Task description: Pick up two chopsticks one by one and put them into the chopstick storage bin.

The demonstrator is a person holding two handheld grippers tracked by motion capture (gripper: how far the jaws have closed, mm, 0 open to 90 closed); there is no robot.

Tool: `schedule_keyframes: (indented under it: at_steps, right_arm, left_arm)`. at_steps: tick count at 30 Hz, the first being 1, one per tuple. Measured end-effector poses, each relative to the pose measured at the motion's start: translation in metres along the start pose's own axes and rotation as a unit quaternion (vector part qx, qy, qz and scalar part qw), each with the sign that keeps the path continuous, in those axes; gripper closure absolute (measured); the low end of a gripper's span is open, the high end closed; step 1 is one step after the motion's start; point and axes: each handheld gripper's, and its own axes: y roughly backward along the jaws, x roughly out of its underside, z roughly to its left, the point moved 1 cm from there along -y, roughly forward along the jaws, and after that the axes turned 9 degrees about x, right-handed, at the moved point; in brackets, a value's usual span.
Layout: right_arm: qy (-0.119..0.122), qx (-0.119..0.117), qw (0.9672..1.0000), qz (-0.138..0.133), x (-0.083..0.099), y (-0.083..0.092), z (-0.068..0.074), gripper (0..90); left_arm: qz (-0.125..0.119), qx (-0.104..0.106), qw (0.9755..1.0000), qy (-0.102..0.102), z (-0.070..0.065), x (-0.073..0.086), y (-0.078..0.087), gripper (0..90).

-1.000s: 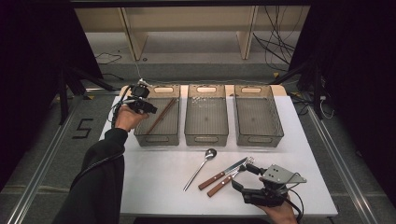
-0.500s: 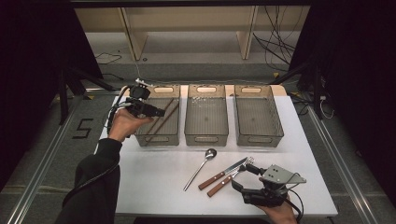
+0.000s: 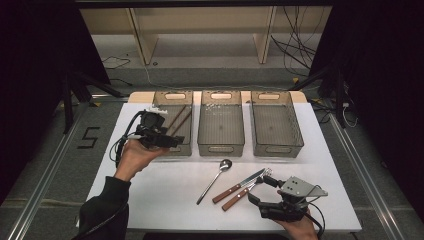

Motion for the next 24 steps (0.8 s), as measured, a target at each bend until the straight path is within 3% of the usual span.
schedule_keyframes:
  at_steps: [9, 24]
  right_arm:
    - [-0.002, 0.003, 1.0000, -0.002, 0.000, 0.002, -0.003, 23.8]
    - [-0.004, 0.004, 1.0000, -0.005, 0.000, 0.002, -0.005, 23.7]
  left_arm:
    - [0.009, 0.003, 0.9999, -0.008, -0.017, 0.021, -0.008, 23.9]
    - [0.053, 0.017, 0.9983, -0.013, -0.043, 0.051, -0.046, 19.5]
